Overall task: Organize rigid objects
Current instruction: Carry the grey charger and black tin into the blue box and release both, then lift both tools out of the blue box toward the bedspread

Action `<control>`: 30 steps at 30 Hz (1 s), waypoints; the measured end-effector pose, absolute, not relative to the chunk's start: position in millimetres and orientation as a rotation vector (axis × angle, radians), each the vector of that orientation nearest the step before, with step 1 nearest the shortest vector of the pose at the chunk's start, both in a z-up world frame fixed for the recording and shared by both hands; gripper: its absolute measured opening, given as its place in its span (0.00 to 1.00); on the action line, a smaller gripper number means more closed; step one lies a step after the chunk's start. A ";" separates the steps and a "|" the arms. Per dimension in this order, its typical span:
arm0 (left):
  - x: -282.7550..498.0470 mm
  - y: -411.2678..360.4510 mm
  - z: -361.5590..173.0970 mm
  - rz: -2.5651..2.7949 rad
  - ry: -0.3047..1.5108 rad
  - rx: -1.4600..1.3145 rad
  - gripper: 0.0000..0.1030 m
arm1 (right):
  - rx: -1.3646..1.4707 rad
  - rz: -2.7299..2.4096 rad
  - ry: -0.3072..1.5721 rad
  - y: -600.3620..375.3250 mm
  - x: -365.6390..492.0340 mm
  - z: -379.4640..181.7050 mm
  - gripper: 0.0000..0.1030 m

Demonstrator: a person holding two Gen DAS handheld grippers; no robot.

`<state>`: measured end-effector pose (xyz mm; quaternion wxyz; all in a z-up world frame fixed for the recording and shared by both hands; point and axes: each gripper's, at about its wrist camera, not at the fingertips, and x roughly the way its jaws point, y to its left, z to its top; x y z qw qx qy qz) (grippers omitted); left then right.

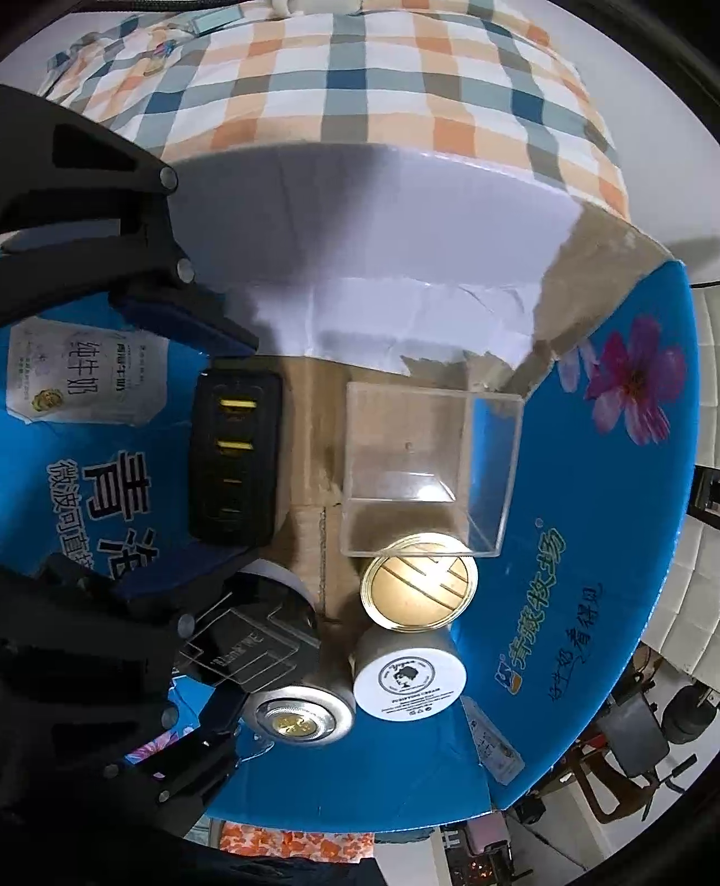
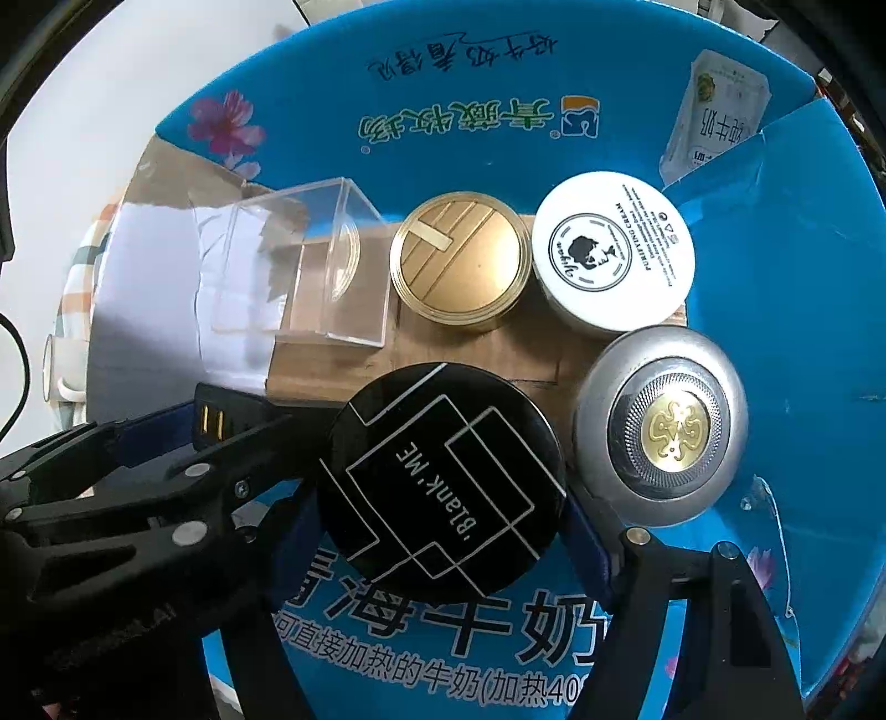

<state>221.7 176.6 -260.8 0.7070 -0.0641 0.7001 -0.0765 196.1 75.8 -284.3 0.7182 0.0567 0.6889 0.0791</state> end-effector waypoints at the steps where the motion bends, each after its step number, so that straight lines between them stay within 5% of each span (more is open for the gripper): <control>1: 220.4 177.9 -259.9 -0.171 1.558 -0.148 0.63 | 0.127 0.177 1.529 76.4 196.2 -285.5 0.79; 11: 212.9 191.0 -240.0 -0.134 1.516 -0.169 0.99 | 0.135 0.167 1.554 65.7 184.0 -290.1 0.91; 30: 192.1 161.7 -186.2 -0.076 1.360 -0.072 1.00 | 0.031 0.068 1.462 33.1 153.2 -226.7 0.94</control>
